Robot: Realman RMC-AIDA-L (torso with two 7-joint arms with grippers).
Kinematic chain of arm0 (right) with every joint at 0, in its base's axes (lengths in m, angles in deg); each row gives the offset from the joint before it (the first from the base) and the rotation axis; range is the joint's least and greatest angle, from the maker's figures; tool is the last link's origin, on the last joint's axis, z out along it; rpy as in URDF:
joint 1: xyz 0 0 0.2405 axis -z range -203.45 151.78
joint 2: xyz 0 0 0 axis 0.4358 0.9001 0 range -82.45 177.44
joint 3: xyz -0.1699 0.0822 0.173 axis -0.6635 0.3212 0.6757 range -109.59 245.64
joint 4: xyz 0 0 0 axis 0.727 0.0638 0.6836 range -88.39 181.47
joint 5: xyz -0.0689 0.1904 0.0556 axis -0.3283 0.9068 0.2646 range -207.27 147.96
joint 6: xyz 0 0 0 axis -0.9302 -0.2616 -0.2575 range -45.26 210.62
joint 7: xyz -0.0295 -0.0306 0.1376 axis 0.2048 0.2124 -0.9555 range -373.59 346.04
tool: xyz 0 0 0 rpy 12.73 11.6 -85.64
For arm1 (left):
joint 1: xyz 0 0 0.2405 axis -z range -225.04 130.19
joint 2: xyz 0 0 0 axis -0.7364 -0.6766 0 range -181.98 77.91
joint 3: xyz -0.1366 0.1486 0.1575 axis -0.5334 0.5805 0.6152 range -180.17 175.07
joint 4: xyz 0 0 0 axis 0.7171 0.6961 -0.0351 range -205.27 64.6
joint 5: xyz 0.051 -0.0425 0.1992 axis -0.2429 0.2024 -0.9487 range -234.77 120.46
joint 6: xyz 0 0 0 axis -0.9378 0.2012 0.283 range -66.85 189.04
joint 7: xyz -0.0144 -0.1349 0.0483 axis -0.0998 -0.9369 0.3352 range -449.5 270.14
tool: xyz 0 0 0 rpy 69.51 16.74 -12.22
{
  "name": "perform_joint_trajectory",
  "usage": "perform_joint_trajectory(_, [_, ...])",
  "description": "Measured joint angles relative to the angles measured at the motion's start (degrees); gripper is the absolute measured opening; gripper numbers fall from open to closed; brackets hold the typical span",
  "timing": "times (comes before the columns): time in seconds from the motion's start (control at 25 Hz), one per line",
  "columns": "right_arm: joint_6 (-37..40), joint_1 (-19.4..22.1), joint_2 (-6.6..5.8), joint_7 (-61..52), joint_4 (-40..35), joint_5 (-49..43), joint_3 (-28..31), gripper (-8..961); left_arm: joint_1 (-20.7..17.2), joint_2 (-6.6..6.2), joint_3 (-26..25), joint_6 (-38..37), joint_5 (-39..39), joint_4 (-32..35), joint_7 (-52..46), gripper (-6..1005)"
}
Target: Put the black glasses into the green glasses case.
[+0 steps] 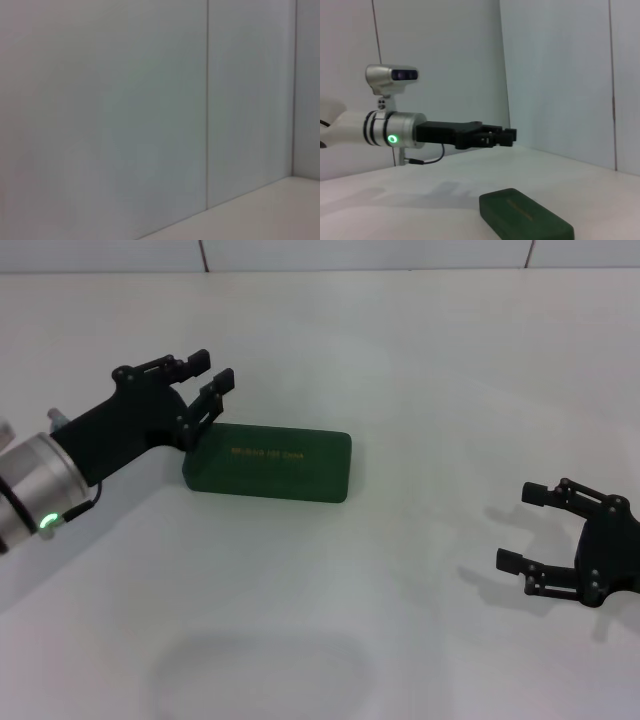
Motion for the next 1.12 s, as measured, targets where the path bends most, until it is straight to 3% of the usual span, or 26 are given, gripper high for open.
perform_joint_trajectory(0.12, [-0.1, -0.1, -0.29, 0.3, 0.0, 0.0, 0.0, 870, -1.6, -0.46, -0.2, -3.1, -0.4, 0.5, -0.4, 272])
perform_joint_trajectory(0.32, [0.4, 0.4, -0.8, 1.3, -1.1, 0.4, 0.3, 870, -5.5, -2.73, -0.2, -11.2, -2.4, 3.2, -1.3, 474])
perform_joint_trajectory(0.44, [1.8, 1.8, -0.43, 3.9, -2.0, 0.2, 1.9, 870, -8.0, -4.05, -0.4, -14.3, -3.5, 4.2, -2.8, 599])
perform_joint_trajectory(0.56, [2.4, 2.5, -0.12, 5.6, -2.0, 0.2, 2.7, 870, -10.3, -4.5, -0.4, -14.8, -5.9, 4.4, -3.4, 725])
perform_joint_trajectory(0.68, [2.4, 2.8, 0.18, 6.2, -1.6, 0.1, 2.8, 870, -12.4, -4.47, -0.8, -14.5, -9.3, 4.3, -3.5, 801])
perform_joint_trajectory(0.8, [1.8, 3.5, 0.72, 6.8, -1.4, 0.1, 2.8, 870, -13.7, -3.56, -4.1, -14.3, -13.2, 3.2, -3.7, 876])
perform_joint_trajectory(0.96, [1.2, 4.8, 1.35, 8.6, -1.3, -0.2, 2.4, 869, -14.6, -2.83, -6.4, -15.0, -17.8, 3.0, -4.9, 873])
perform_joint_trajectory(1.12, [2.6, 5.0, 1.39, 8.7, -0.7, -2.2, 2.3, 869, -14.4, -3.62, -6.4, -17.5, -21.2, 3.9, -9.5, 871])
